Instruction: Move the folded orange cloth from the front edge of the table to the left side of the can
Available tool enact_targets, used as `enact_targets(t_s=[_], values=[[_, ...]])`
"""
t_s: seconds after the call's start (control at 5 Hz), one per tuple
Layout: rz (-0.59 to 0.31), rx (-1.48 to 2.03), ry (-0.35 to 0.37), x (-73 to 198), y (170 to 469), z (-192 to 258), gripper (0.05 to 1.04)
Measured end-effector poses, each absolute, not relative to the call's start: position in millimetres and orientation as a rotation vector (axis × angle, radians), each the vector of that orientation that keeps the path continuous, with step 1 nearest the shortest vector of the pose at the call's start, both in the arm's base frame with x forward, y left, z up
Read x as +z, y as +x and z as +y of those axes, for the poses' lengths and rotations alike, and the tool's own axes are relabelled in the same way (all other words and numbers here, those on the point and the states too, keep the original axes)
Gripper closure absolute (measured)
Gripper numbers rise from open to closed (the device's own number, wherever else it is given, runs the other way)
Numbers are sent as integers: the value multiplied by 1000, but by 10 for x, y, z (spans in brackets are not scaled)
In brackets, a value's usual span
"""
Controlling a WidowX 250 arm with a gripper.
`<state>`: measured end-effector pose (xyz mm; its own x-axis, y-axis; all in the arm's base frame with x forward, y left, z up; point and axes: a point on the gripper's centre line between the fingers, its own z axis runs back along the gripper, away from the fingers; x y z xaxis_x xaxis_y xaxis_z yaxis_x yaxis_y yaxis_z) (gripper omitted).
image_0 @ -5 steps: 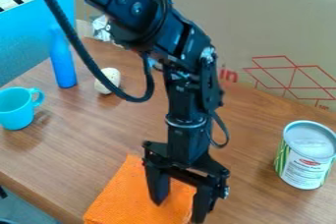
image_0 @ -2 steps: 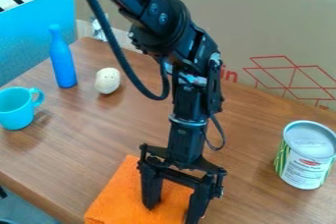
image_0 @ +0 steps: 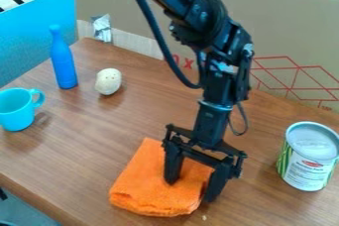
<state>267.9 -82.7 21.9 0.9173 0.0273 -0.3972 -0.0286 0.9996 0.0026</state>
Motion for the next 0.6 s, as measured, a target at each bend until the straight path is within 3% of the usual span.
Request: enact_targets(t_s=[0.2, 0.6], values=[[343, -19, -1, 256, 2884, -970, 83], [123, -92, -101, 406, 3449, -999, 83]])
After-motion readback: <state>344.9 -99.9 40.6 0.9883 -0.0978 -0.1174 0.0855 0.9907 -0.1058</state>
